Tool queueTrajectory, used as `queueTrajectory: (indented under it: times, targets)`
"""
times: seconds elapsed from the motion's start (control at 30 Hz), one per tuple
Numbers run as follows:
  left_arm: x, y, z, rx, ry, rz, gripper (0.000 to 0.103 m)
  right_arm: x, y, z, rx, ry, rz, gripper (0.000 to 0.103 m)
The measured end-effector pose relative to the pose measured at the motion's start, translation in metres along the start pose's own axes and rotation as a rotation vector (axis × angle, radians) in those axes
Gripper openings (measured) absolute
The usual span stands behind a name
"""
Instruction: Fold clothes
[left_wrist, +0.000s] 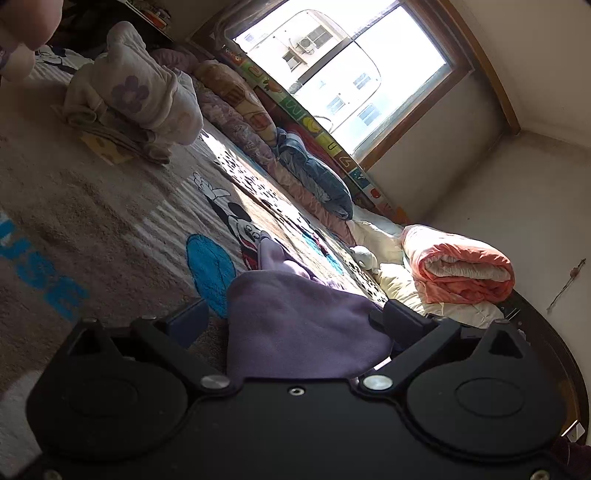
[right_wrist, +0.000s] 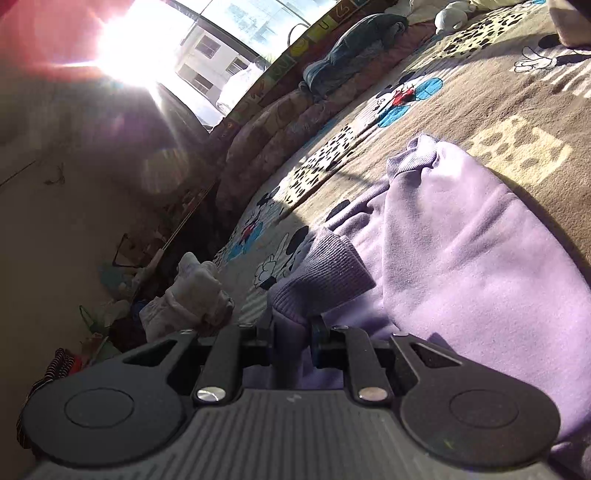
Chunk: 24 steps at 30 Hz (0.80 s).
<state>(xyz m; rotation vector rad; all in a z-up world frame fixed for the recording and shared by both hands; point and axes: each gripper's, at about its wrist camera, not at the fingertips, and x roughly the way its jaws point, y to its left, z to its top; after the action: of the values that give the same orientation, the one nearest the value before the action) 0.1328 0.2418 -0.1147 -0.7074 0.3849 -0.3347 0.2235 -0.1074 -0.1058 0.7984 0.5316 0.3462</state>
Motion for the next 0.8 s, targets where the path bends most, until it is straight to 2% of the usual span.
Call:
queueTrajectory:
  times: [0.37, 0.63, 0.7, 0.77, 0.8]
  targets:
    - [0.001, -0.027, -0.016, 0.120, 0.042, -0.008, 0.101, -0.068, -0.020, 0.054, -0.009, -0.112, -0.001, 0.019]
    - [0.009, -0.073, -0.057, 0.453, 0.114, 0.039, 0.101, -0.104, -0.026, 0.072, -0.040, -0.137, 0.025, 0.019]
    - [0.011, -0.086, -0.070, 0.558, 0.115, 0.029, 0.097, -0.111, -0.028, 0.071, -0.042, -0.138, 0.033, 0.019]
    - [0.013, -0.098, -0.084, 0.675, 0.126, 0.020, 0.077, -0.119, -0.029, 0.070, -0.044, -0.139, 0.041, 0.019]
    - [0.015, -0.102, -0.090, 0.721, 0.134, 0.021, 0.072, -0.122, -0.030, 0.068, -0.045, -0.137, 0.044, 0.019]
